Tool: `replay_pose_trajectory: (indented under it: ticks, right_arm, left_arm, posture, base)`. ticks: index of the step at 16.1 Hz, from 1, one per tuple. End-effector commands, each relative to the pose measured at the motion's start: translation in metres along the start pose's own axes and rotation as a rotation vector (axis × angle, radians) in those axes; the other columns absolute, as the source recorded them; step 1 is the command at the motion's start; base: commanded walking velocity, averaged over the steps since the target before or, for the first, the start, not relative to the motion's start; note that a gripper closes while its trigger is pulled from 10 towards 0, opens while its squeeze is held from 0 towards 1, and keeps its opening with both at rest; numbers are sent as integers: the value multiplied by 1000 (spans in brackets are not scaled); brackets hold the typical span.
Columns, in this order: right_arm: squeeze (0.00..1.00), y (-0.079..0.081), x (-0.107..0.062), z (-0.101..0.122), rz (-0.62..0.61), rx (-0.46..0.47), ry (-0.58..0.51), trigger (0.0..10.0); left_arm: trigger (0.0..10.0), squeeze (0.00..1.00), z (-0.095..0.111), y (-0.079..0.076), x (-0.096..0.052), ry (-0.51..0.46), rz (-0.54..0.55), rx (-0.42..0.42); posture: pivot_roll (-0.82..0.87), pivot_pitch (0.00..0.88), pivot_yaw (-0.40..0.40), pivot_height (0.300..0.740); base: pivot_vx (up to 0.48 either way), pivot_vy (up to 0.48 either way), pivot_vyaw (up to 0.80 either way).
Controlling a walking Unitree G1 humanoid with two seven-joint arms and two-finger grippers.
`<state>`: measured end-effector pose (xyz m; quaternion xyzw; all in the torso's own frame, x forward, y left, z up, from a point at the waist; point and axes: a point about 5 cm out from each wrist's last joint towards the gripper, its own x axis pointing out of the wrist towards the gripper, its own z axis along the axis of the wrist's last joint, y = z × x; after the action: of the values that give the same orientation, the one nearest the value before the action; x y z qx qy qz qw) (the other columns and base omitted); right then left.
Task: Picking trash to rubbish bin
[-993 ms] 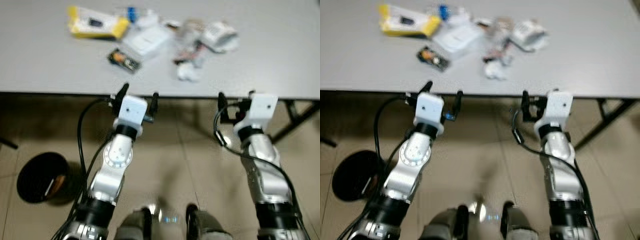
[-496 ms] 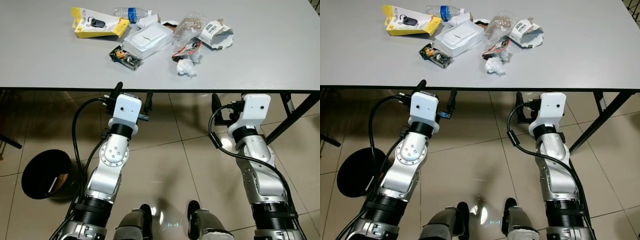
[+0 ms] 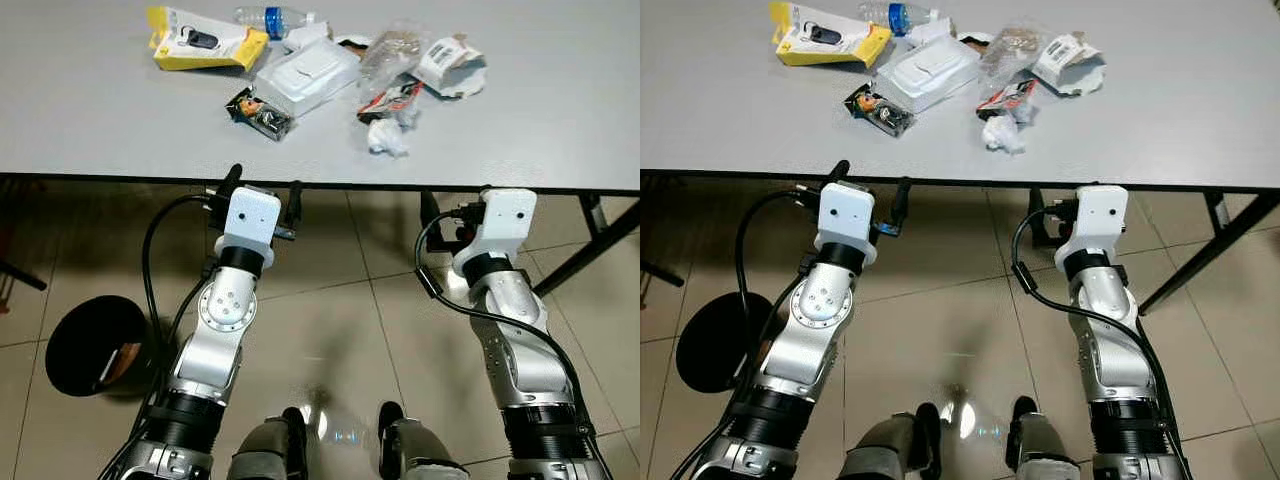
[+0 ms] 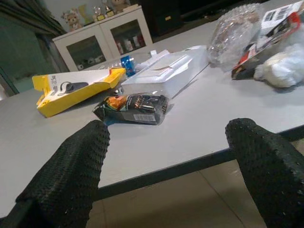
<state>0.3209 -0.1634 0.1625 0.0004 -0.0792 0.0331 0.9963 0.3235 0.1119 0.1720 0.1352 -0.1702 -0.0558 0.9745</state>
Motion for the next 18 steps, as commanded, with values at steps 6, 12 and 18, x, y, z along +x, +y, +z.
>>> replay_pose_trajectory:
  ticks: [6, 12, 18]
  right_arm:
    - [0, 4, -4, -4, 21, -7, 18, 10000]
    - [0, 8, -3, -6, 43, -30, 33, 10000]
    - [0, 7, -3, -6, 33, -9, 30, 10000]
  left_arm:
    - [10000, 0, -5, 5, -1, 28, 24, 12]
    - [10000, 0, -5, 5, 0, 28, 32, 9]
    - [10000, 0, -5, 6, 0, 26, 35, 10]
  posture:
    - [76, 291, 87, 740]
    - [77, 293, 87, 740]
    - [77, 291, 89, 740]
  base:
    - [0, 0, 0]
    - [207, 0, 279]
    - [317, 0, 447]
